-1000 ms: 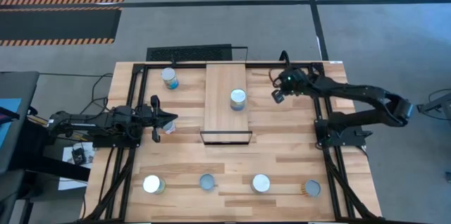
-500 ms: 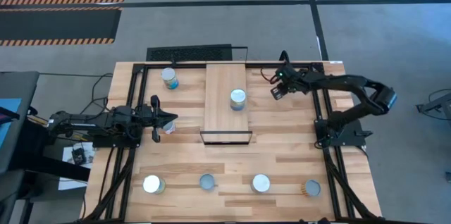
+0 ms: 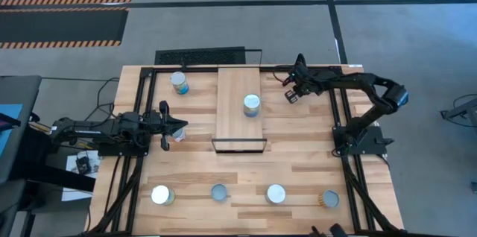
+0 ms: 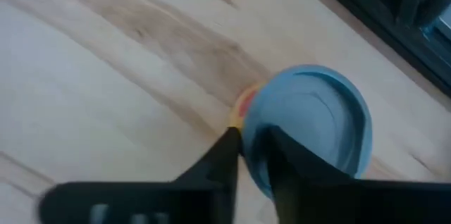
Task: Pick and place cans onto a shelf
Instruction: Put the canned pineapple on the shelf
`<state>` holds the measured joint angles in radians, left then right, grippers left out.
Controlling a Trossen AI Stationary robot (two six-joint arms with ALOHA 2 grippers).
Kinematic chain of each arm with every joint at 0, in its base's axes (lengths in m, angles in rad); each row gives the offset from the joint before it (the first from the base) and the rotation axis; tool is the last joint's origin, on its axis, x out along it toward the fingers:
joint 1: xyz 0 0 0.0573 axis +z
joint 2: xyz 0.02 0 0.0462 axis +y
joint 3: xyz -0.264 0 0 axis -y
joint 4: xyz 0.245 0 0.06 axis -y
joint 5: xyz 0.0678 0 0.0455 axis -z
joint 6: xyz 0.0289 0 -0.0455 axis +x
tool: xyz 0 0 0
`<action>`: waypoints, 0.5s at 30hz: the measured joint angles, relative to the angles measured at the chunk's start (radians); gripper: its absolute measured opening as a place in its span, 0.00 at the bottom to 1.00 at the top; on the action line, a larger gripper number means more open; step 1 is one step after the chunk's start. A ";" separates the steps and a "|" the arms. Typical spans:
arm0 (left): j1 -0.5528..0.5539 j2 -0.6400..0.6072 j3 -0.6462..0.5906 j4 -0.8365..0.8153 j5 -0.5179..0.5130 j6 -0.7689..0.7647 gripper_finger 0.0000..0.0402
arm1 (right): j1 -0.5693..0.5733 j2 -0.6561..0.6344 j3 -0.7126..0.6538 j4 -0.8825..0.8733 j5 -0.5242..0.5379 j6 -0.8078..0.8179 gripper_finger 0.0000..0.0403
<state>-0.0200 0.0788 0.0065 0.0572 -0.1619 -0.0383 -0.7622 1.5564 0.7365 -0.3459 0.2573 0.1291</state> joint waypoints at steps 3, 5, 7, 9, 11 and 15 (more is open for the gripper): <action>0.000 0.000 0.000 0.000 0.000 0.000 0.00 | 0.014 -0.023 0.008 -0.017 -0.053 -0.001 0.05; 0.000 0.000 0.000 0.000 0.000 0.000 0.00 | 0.030 -0.047 0.017 -0.037 -0.102 0.004 0.03; 0.000 0.000 0.000 0.000 0.000 0.000 0.00 | 0.049 -0.075 0.045 -0.041 -0.140 0.014 0.05; 0.000 0.000 0.000 0.000 0.000 0.000 0.00 | 0.075 -0.101 0.077 -0.059 -0.158 0.021 0.07; 0.000 0.000 0.000 0.000 0.000 0.000 0.00 | 0.111 -0.120 0.103 -0.081 -0.163 0.022 0.07; 0.000 0.000 0.000 -0.001 0.000 0.000 0.00 | 0.206 -0.131 0.172 -0.055 -0.195 -0.020 0.03</action>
<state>-0.0200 0.0788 0.0063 0.0566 -0.1616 -0.0380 -0.5566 1.4252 0.9081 -0.4011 0.0623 0.1089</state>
